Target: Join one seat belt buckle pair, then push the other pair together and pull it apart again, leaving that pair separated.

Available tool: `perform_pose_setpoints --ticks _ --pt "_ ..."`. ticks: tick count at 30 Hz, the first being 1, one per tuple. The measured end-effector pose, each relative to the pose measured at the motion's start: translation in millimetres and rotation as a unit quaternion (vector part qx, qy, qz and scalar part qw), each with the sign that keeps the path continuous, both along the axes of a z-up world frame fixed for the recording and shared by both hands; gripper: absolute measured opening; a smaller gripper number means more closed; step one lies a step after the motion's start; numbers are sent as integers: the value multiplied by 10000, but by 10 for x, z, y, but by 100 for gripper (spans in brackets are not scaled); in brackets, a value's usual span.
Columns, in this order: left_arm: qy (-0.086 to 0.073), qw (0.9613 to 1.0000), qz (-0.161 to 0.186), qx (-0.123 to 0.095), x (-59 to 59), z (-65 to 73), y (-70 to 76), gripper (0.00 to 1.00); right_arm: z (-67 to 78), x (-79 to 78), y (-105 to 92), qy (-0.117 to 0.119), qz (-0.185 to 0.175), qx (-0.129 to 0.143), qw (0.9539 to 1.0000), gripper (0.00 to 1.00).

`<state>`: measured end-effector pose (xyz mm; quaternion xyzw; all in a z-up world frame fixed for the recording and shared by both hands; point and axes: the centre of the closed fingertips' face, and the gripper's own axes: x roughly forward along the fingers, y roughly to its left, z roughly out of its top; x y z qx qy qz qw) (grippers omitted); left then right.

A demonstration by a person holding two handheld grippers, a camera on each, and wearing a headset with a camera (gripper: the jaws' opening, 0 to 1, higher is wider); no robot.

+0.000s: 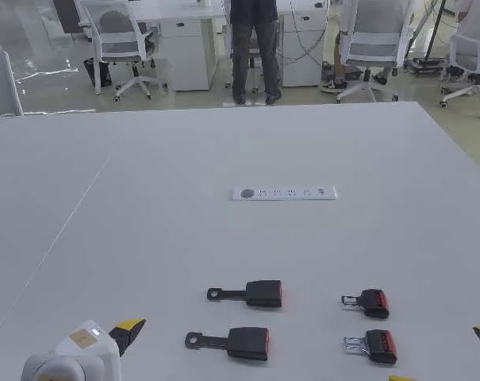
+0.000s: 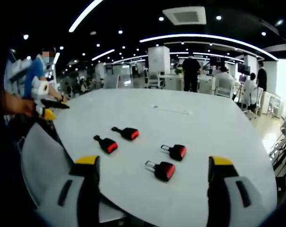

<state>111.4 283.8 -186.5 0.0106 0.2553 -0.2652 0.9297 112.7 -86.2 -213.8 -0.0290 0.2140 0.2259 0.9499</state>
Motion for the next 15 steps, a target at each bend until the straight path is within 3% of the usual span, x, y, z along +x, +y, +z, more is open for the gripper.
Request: perform_pose_setpoints --ticks 15 --pt "-48 10000 -19 -64 -6 30 -60 100 -12 10 -17 19 23 -15 10000 96"
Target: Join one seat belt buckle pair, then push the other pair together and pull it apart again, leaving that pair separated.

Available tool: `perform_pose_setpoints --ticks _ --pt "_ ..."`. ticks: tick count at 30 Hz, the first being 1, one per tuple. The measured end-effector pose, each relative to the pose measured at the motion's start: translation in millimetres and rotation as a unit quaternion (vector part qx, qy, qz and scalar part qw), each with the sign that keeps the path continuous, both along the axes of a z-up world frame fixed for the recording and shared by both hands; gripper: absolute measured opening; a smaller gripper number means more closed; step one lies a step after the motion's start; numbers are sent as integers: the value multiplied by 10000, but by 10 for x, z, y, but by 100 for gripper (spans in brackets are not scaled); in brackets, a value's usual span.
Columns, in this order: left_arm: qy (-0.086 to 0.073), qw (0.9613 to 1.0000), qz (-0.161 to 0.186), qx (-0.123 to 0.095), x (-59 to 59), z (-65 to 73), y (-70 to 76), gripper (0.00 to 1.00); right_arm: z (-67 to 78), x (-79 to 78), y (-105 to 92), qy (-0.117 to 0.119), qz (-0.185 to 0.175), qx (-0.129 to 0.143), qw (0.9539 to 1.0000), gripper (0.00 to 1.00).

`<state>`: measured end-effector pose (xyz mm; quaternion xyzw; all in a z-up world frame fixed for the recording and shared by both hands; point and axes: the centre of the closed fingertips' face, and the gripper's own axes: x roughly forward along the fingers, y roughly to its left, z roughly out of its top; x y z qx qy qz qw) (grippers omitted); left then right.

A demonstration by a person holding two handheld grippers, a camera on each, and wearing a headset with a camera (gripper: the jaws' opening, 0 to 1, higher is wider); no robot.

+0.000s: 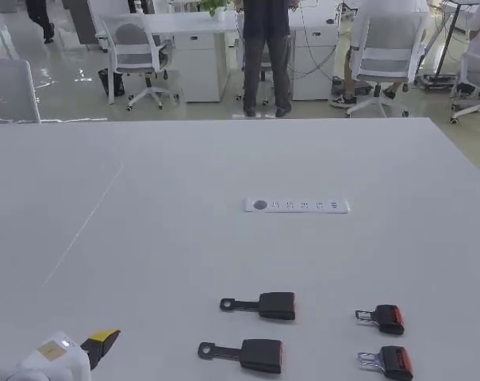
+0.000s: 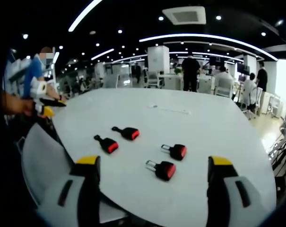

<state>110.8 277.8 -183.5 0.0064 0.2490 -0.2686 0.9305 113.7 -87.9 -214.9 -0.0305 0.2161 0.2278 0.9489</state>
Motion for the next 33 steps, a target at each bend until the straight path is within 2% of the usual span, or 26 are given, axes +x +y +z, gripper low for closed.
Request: perform_pose_setpoints --ticks 7,11,17,26,33 --pt "-25 10000 26 -31 17 12 10 100 6 17 22 -17 11 17 10000 96" --pt "-31 9999 73 -135 42 11 35 100 14 34 48 -28 29 22 10000 96" --pt "-36 9999 95 -133 42 -11 58 100 17 39 70 -33 65 37 10000 96" --pt "-12 9999 74 -128 14 -12 3 100 17 47 28 -29 41 30 10000 96" --pt "-13 9999 41 -144 35 -10 -37 100 16 34 31 -22 48 30 10000 96"
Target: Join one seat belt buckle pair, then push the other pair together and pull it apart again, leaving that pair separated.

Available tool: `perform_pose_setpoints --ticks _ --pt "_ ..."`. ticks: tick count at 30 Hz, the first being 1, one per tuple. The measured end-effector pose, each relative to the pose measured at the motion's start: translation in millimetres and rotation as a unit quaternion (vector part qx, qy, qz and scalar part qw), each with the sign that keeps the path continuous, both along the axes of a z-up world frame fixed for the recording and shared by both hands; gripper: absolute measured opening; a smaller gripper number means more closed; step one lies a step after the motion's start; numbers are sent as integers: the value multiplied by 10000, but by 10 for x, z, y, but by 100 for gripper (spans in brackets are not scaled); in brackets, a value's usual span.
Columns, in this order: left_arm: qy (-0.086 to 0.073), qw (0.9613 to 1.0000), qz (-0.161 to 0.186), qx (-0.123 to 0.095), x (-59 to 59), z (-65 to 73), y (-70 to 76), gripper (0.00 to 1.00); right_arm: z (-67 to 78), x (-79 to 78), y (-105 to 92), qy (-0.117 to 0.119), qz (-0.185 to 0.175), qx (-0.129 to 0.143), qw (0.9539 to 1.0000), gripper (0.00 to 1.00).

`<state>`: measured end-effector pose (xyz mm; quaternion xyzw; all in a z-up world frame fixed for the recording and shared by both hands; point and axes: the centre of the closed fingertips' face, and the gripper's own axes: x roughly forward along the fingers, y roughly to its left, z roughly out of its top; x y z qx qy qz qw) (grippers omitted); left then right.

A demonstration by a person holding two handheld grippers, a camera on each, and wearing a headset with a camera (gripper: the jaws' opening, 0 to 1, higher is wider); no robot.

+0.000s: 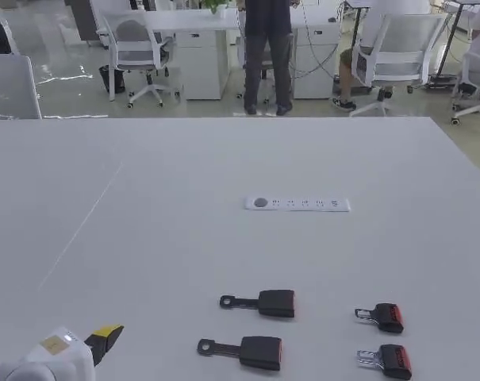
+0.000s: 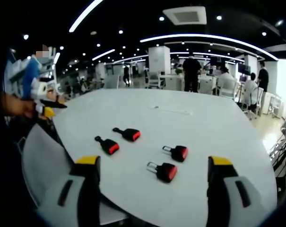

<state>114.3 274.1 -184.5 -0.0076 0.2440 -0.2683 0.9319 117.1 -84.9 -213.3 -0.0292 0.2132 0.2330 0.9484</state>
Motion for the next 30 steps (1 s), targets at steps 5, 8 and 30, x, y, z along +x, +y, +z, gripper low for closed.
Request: perform_pose_setpoints --ticks 5,8,30 --pt "-5 10000 -34 -9 13 -2 -22 100 8 9 -22 -5 -14 -38 10000 96" --pt "10 10000 -71 5 13 -23 -38 100 13 8 -35 -3 -19 -41 10000 96" --pt "38 9999 -155 17 -14 -25 -110 100 2 -34 -62 39 -11 -50 10000 96"
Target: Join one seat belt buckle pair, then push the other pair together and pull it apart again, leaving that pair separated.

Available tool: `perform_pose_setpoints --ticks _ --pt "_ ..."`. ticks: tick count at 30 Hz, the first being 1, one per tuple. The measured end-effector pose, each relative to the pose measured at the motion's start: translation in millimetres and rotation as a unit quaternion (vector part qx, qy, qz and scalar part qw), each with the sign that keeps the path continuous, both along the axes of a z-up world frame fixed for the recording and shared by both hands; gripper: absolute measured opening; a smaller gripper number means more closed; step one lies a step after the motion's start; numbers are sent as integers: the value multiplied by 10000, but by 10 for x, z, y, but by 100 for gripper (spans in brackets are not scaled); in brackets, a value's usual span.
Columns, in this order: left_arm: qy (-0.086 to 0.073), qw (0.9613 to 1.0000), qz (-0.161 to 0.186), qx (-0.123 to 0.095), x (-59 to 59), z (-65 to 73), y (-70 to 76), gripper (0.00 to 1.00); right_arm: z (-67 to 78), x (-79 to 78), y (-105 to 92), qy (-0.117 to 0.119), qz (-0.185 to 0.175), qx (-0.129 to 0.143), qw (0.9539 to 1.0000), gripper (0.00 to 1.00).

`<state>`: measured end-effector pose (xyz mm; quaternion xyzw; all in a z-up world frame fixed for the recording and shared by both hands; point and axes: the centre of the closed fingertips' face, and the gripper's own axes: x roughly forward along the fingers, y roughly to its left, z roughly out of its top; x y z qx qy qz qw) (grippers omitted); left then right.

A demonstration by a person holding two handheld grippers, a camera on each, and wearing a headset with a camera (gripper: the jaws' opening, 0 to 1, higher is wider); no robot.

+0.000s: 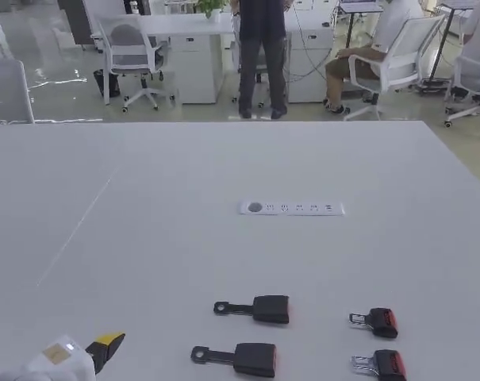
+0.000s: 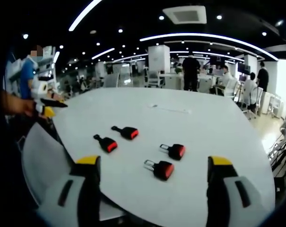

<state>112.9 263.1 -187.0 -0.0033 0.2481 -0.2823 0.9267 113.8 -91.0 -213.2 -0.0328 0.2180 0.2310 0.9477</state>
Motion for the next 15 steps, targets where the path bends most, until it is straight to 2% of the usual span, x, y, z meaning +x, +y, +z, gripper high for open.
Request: perform_pose_setpoints --ticks 7,15 --pt "33 10000 -23 -12 -36 -16 -47 100 -16 -13 -10 21 16 9 10000 96" --pt "53 10000 -34 -1 -22 -50 -44 100 -47 -13 -28 64 65 19 10000 95"
